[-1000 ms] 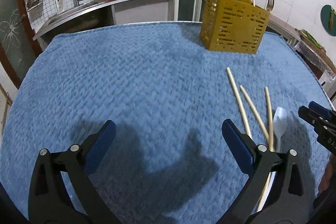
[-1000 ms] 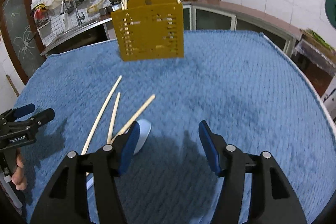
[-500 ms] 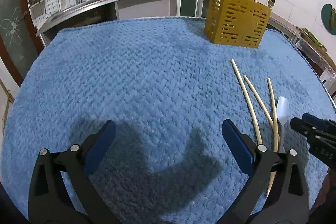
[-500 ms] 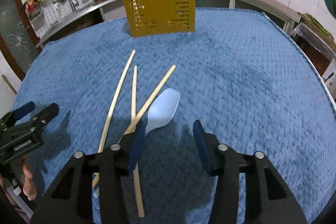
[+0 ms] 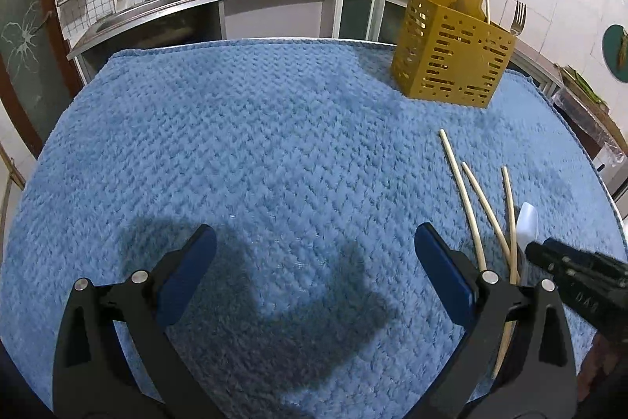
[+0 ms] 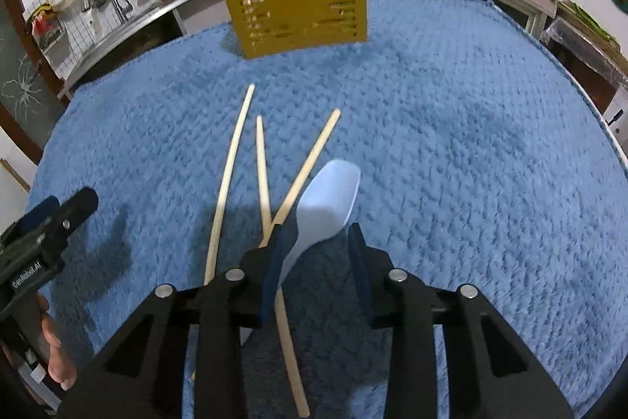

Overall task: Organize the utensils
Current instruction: 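Grasp the light blue spoon with the right tool while the left tool grasps a chopstick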

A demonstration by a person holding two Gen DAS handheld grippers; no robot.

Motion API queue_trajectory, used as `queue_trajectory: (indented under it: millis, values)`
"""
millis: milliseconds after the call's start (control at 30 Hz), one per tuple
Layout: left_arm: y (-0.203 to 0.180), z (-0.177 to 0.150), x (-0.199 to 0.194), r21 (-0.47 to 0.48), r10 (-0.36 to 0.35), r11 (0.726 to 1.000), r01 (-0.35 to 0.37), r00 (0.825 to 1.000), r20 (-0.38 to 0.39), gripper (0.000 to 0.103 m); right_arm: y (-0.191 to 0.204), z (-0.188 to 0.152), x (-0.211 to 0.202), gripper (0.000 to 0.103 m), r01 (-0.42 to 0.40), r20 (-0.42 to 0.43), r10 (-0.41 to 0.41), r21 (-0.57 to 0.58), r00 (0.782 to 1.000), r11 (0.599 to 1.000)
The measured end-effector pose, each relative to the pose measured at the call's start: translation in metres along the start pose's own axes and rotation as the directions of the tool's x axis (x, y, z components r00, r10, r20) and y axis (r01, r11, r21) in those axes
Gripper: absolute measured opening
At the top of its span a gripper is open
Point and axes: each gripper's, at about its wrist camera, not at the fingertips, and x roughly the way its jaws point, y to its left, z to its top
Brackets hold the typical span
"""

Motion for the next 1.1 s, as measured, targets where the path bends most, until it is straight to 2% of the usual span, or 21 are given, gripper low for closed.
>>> queue_trajectory:
  millis: [100, 167, 233, 300, 367, 600, 767, 833, 967, 1033, 1100]
  values:
    - [0.0, -0.001, 0.003, 0.005, 0.006, 1.0, -0.006, 1.0, -0.003, 0.098, 0.005, -0.004, 0.008, 0.032, 0.032, -0.013, -0.033, -0.012, 0.999, 0.999]
    - [0.0, -0.001, 0.005, 0.009, 0.009, 1.0, -0.008, 1.0, -0.011, 0.098, 0.005, -0.005, 0.013, 0.027, 0.038, -0.019, -0.038, -0.004, 0.999, 0.999]
    - [-0.001, -0.001, 0.005, 0.011, 0.011, 1.0, -0.011, 1.0, -0.013, 0.098, 0.007, -0.002, 0.015, 0.014, 0.048, -0.012, -0.048, -0.027, 0.999, 0.998]
    - [-0.002, -0.001, 0.006, 0.013, 0.009, 1.0, -0.009, 1.0, -0.014, 0.098, 0.006, 0.002, 0.016, 0.01, 0.041, -0.013, -0.041, -0.045, 0.999, 0.998]
    - [-0.005, 0.002, 0.006, 0.013, 0.002, 1.0, -0.002, 1.0, -0.017, 0.098, 0.002, 0.008, 0.018, 0.01, 0.026, -0.019, -0.027, -0.059, 0.999, 0.998]
    - [-0.032, 0.012, 0.016, 0.017, -0.041, 0.999, 0.042, 0.998, -0.047, 0.096, -0.033, 0.035, 0.026, 0.009, 0.053, -0.008, -0.054, -0.082, 0.999, 0.995]
    - [-0.063, 0.02, 0.032, 0.028, -0.096, 0.995, 0.099, 0.992, -0.085, 0.089, -0.061, 0.056, 0.037, 0.01, 0.057, -0.021, -0.059, -0.071, 0.998, 0.996]
    - [-0.074, 0.022, 0.04, 0.037, -0.106, 0.993, 0.11, 0.989, -0.105, 0.082, -0.068, 0.06, 0.041, 0.01, 0.045, -0.027, -0.047, -0.07, 0.999, 0.997]
    - [-0.098, 0.027, 0.06, 0.076, -0.085, 0.992, 0.096, 0.986, -0.144, 0.072, -0.073, 0.067, 0.043, 0.01, 0.015, -0.031, -0.018, -0.076, 0.999, 0.997]
    - [-0.106, 0.032, 0.069, 0.078, -0.09, 0.992, 0.104, 0.983, -0.161, 0.07, -0.076, 0.069, 0.045, 0.01, -0.003, -0.043, 0.0, -0.074, 0.999, 0.997]
    - [-0.112, 0.035, 0.076, 0.084, -0.093, 0.99, 0.11, 0.979, -0.181, 0.061, -0.077, 0.07, 0.046, 0.01, -0.019, -0.057, 0.014, -0.08, 0.998, 0.997]
